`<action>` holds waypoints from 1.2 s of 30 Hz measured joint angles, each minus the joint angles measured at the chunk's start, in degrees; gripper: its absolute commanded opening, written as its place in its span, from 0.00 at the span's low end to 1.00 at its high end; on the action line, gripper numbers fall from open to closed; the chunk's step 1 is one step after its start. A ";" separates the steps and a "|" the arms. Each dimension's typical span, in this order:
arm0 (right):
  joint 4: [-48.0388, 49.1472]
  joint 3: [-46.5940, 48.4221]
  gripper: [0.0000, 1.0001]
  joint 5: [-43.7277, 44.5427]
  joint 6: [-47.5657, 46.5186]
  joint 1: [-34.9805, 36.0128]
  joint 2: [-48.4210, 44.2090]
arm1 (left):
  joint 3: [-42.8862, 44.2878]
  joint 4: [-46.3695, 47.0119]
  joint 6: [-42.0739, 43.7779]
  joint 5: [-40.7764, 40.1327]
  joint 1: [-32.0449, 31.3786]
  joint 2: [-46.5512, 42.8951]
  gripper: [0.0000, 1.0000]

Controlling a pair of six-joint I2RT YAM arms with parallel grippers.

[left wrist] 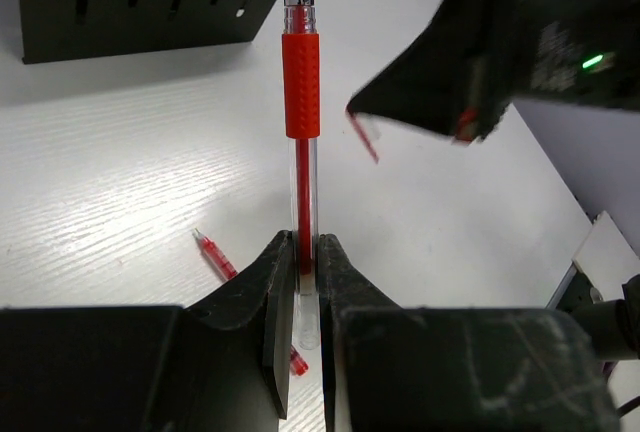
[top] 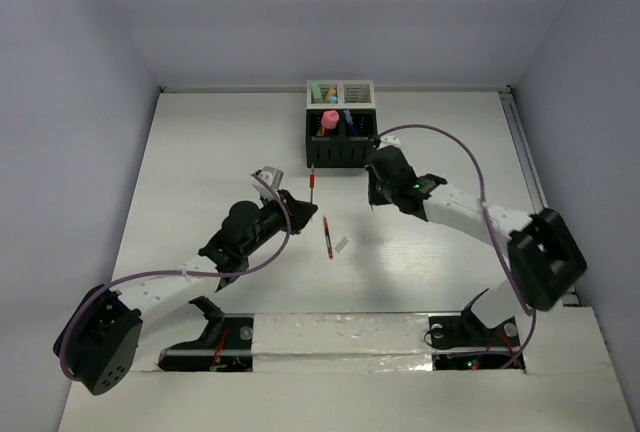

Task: Sort the stationery into containers
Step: Pick up the pen cap from the center of the board, then close the pen cap on the pen.

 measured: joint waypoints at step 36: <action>56.17 -8.66 0.00 -8.72 11.98 8.31 -8.07 | 0.00 6.19 -1.88 7.32 -0.02 4.17 0.00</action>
